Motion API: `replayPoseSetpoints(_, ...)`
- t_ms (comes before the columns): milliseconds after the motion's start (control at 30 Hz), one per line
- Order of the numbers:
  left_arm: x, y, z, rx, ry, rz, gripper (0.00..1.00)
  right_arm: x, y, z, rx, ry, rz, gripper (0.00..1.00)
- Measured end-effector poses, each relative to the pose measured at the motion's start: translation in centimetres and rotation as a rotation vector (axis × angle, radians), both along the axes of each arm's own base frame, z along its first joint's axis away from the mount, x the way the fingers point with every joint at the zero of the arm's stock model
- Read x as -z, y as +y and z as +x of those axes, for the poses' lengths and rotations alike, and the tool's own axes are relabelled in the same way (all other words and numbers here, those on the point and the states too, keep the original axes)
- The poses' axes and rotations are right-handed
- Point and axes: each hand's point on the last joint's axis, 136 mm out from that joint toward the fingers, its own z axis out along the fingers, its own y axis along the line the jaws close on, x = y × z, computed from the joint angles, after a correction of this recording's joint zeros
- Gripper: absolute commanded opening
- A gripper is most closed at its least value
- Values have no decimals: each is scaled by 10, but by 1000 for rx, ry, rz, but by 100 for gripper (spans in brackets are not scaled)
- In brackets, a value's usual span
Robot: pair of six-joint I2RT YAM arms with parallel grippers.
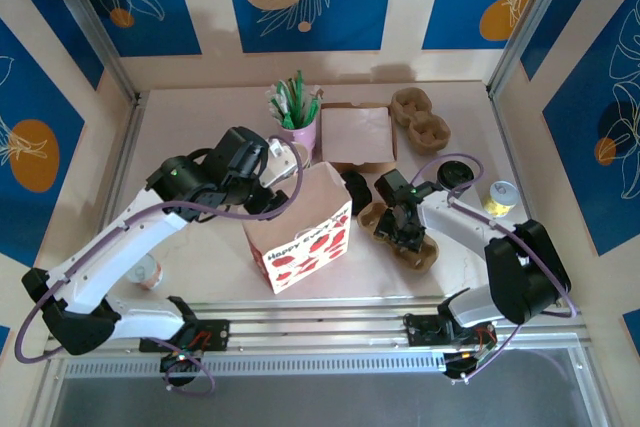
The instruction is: Pack the takeout coffee
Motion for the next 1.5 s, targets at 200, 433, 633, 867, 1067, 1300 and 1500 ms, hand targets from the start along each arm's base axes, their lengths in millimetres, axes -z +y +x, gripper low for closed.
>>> replayPoseSetpoints(200,-5,9,21,-76,-88,55,73,7,-2,2,3,15,-13,57)
replayPoseSetpoints(433,-3,11,52,-155,-165,162,73,7,-3,3,1,9,-22,48)
replayPoseSetpoints(633,-8,9,68,-183,-223,184,74,5,-5,4,-3,-6,-28,43)
replayPoseSetpoints(867,-17,1,74,-177,-264,143,81,-2,-11,1,-15,-44,-34,38)
replayPoseSetpoints(1067,-28,-3,70,-151,-279,98,94,-7,-14,-2,-33,-71,-34,36)
replayPoseSetpoints(1300,-78,13,53,-182,-365,-59,100,-28,-21,-9,-51,-133,-34,33)
replayPoseSetpoints(1500,-138,49,19,-236,-494,-283,100,-54,-26,-17,-73,-200,-27,33)
